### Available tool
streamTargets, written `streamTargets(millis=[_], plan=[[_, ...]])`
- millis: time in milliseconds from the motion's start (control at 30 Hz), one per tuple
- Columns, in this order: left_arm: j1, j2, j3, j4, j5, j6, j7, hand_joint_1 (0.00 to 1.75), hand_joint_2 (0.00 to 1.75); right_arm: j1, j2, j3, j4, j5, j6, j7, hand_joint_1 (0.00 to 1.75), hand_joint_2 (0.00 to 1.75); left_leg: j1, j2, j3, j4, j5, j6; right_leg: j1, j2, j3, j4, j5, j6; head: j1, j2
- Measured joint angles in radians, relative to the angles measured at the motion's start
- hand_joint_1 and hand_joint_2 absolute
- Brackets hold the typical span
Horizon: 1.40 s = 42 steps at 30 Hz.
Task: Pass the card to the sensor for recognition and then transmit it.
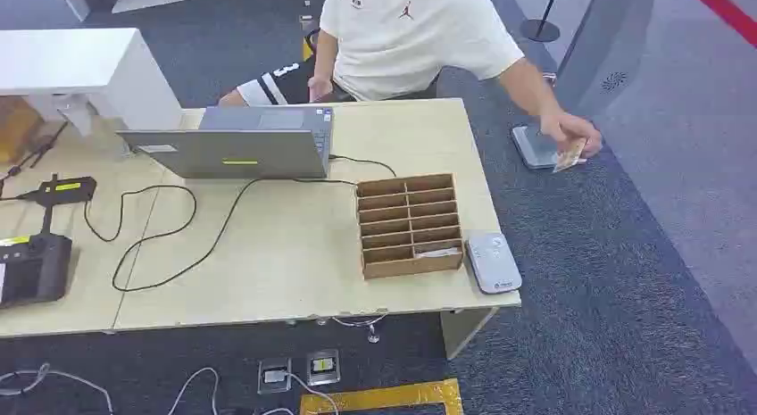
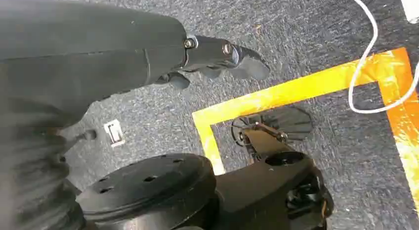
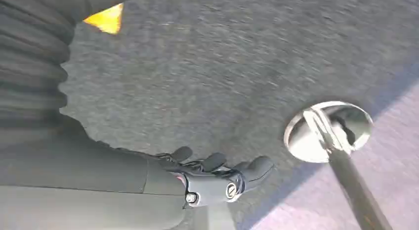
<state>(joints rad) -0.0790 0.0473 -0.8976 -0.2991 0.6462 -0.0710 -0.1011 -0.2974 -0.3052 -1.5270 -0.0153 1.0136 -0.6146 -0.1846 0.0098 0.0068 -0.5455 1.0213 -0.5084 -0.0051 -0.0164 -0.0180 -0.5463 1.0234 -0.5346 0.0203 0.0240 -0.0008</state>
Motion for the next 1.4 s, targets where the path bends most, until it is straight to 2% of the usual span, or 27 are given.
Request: streamTargets(millis=[100, 167, 267, 300, 400, 433, 467, 500, 533, 567, 600, 633, 667, 700, 733, 767, 833, 900, 967, 1100, 1233, 1400], plan=[[-0.001, 0.000, 0.000, 0.001, 0.000, 0.000, 0.000, 0.00, 1.75, -0.018, -0.040, 0.000, 0.000, -0.009, -0.001, 0.000, 0.00, 1.75, 0.000, 0.000, 0.000, 0.000, 0.000, 0.000, 0.000, 0.000, 0.000, 0.000, 0.000, 0.000, 0.001, 0.000], [-0.001, -0.002, 0.001, 0.002, 0.000, 0.000, -0.004, 0.00, 1.75, -0.027, -0.061, 0.000, 0.000, -0.049, -0.010, -0.026, 0.00, 1.75, 0.000, 0.000, 0.000, 0.000, 0.000, 0.000, 0.000, 0.000, 0.000, 0.000, 0.000, 0.000, 0.001, 0.000], [-0.002, -0.006, 0.005, 0.005, -0.005, 0.000, -0.022, 0.00, 1.75, -0.056, -0.108, -0.002, 0.000, -0.185, -0.024, -0.141, 0.00, 1.75, -0.002, 0.000, 0.000, 0.000, 0.000, 0.001, -0.002, 0.000, 0.000, 0.001, 0.000, 0.000, 0.000, 0.000], [-0.003, -0.006, 0.006, 0.008, -0.010, 0.000, -0.027, 0.00, 1.75, -0.074, -0.137, -0.002, 0.000, -0.231, -0.026, -0.193, 0.00, 1.75, -0.003, 0.000, 0.000, 0.000, 0.000, 0.001, -0.003, 0.000, 0.000, 0.001, 0.000, 0.000, 0.000, 0.000], [-0.006, -0.007, 0.016, 0.020, -0.042, 0.000, -0.040, 0.00, 1.75, -0.164, -0.241, -0.006, 0.000, -0.327, -0.013, -0.411, 0.00, 1.75, -0.005, 0.001, 0.001, 0.000, 0.000, 0.002, -0.005, 0.001, -0.001, 0.001, 0.001, 0.002, 0.000, 0.000], [-0.008, -0.008, 0.024, 0.023, -0.058, 0.000, -0.042, 0.00, 1.75, -0.181, -0.269, -0.006, -0.003, -0.359, 0.017, -0.428, 0.00, 1.75, -0.005, 0.001, 0.001, 0.000, 0.001, 0.003, -0.005, 0.000, 0.000, 0.001, 0.001, 0.002, -0.002, 0.000], [-0.012, -0.011, 0.031, 0.024, -0.077, 0.000, -0.045, 0.00, 1.75, -0.161, -0.278, 0.008, -0.021, -0.403, 0.057, -0.395, 0.00, 1.75, -0.003, -0.003, 0.002, 0.001, 0.000, 0.005, -0.003, -0.004, 0.001, -0.003, 0.000, 0.003, -0.001, 0.000], [-0.015, -0.016, 0.042, 0.026, -0.104, 0.001, -0.050, 0.00, 1.75, -0.105, -0.258, 0.053, -0.068, -0.479, 0.058, -0.322, 0.00, 1.75, 0.000, -0.010, 0.004, 0.001, 0.001, 0.008, 0.000, -0.012, 0.006, -0.007, -0.003, 0.008, 0.003, 0.000], [-0.012, -0.016, 0.056, 0.026, -0.127, 0.001, -0.055, 0.00, 1.75, -0.048, -0.251, 0.098, -0.116, -0.527, 0.024, -0.218, 0.00, 1.75, 0.003, -0.011, 0.004, 0.002, 0.000, 0.009, 0.003, -0.014, 0.009, -0.010, -0.003, 0.009, 0.003, 0.000], [-0.007, -0.016, 0.067, 0.027, -0.140, 0.000, -0.056, 0.00, 1.75, -0.011, -0.254, 0.187, -0.206, -0.567, -0.028, -0.018, 0.00, 1.75, 0.001, -0.012, 0.002, 0.001, -0.001, 0.010, 0.001, -0.015, 0.011, -0.009, -0.003, 0.008, 0.006, 0.000], [-0.002, -0.018, 0.080, 0.029, -0.152, -0.001, -0.056, 0.00, 1.75, 0.026, -0.251, 0.268, -0.316, -0.562, -0.041, 0.239, 0.00, 1.75, -0.010, -0.006, -0.002, -0.001, -0.002, 0.011, -0.010, -0.009, 0.006, -0.001, -0.002, 0.010, 0.017, 0.000], [0.000, -0.020, 0.090, 0.030, -0.162, -0.002, -0.056, 0.00, 1.75, 0.035, -0.257, 0.326, -0.430, -0.536, -0.042, 0.401, 0.00, 1.75, -0.021, 0.001, -0.014, -0.002, -0.002, 0.011, -0.021, 0.001, -0.003, 0.008, -0.002, 0.010, 0.013, 0.000], [0.000, -0.021, 0.099, 0.031, -0.167, -0.001, -0.056, 0.00, 1.75, 0.033, -0.267, 0.385, -0.578, -0.492, -0.042, 0.523, 0.00, 1.75, -0.029, 0.010, -0.019, -0.003, -0.006, 0.015, -0.030, 0.017, -0.009, 0.015, -0.003, 0.012, 0.012, 0.000], [-0.004, -0.021, 0.108, 0.031, -0.171, 0.000, -0.056, 0.00, 1.75, 0.027, -0.276, 0.456, -0.750, -0.422, -0.042, 0.597, 0.00, 1.75, -0.032, 0.018, -0.018, -0.004, -0.007, 0.017, -0.033, 0.026, -0.012, 0.020, -0.003, 0.013, 0.010, 0.000], [-0.008, -0.020, 0.114, 0.031, -0.174, 0.000, -0.056, 0.00, 1.75, 0.018, -0.279, 0.518, -0.867, -0.366, -0.042, 0.605, 0.00, 1.75, -0.033, 0.022, -0.015, -0.004, -0.011, 0.016, -0.034, 0.031, -0.012, 0.019, -0.004, 0.013, 0.008, 0.000], [-0.016, -0.019, 0.125, 0.032, -0.174, 0.000, -0.056, 0.00, 1.75, -0.003, -0.280, 0.625, -1.004, -0.289, -0.042, 0.611, 0.00, 1.75, -0.030, 0.026, -0.014, -0.005, -0.011, 0.015, -0.031, 0.035, -0.011, 0.019, -0.004, 0.013, 0.007, 0.000], [-0.026, -0.017, 0.133, 0.032, -0.174, 0.002, -0.056, 0.00, 1.75, -0.054, -0.311, 0.804, -1.152, -0.189, -0.039, 0.677, 0.00, 1.75, -0.025, 0.024, -0.012, -0.004, -0.007, 0.016, -0.027, 0.033, -0.009, 0.016, -0.002, 0.014, 0.003, 0.000], [-0.029, -0.018, 0.134, 0.031, -0.169, 0.000, -0.056, 0.00, 1.75, -0.103, -0.340, 0.962, -1.227, -0.128, -0.026, 0.767, 0.00, 1.75, -0.027, 0.003, -0.020, -0.004, 0.001, 0.019, -0.028, 0.010, -0.007, 0.017, -0.002, 0.014, 0.002, 0.000], [-0.022, -0.020, 0.136, 0.029, -0.155, 0.000, -0.055, 0.00, 1.75, -0.180, -0.369, 1.152, -1.322, -0.068, 0.022, 0.802, 0.00, 1.75, -0.029, -0.009, -0.027, -0.003, 0.006, 0.018, -0.030, -0.002, -0.012, 0.018, -0.002, 0.015, 0.000, 0.000], [-0.012, -0.016, 0.127, 0.026, -0.109, 0.000, -0.051, 0.00, 1.75, -0.371, -0.381, 1.517, -1.445, -0.007, 0.210, 0.806, 0.00, 1.75, -0.023, -0.027, -0.028, -0.002, 0.009, 0.017, -0.025, -0.019, -0.011, 0.016, -0.002, 0.014, 0.002, 0.000], [-0.009, -0.013, 0.114, 0.020, -0.045, 0.000, -0.051, 0.00, 1.75, -0.501, -0.371, 1.845, -1.489, 0.005, 0.317, 0.773, 0.00, 1.75, -0.022, -0.032, -0.032, -0.002, 0.010, 0.015, -0.024, -0.023, -0.013, 0.016, -0.003, 0.013, 0.000, 0.000], [-0.008, -0.009, 0.076, 0.016, 0.005, 0.000, -0.053, 0.00, 1.75, -0.639, -0.325, 2.173, -1.495, 0.005, 0.419, 0.734, 0.00, 1.75, -0.018, -0.030, -0.031, -0.002, 0.010, 0.015, -0.020, -0.021, -0.012, 0.012, -0.003, 0.013, 0.001, 0.000]])
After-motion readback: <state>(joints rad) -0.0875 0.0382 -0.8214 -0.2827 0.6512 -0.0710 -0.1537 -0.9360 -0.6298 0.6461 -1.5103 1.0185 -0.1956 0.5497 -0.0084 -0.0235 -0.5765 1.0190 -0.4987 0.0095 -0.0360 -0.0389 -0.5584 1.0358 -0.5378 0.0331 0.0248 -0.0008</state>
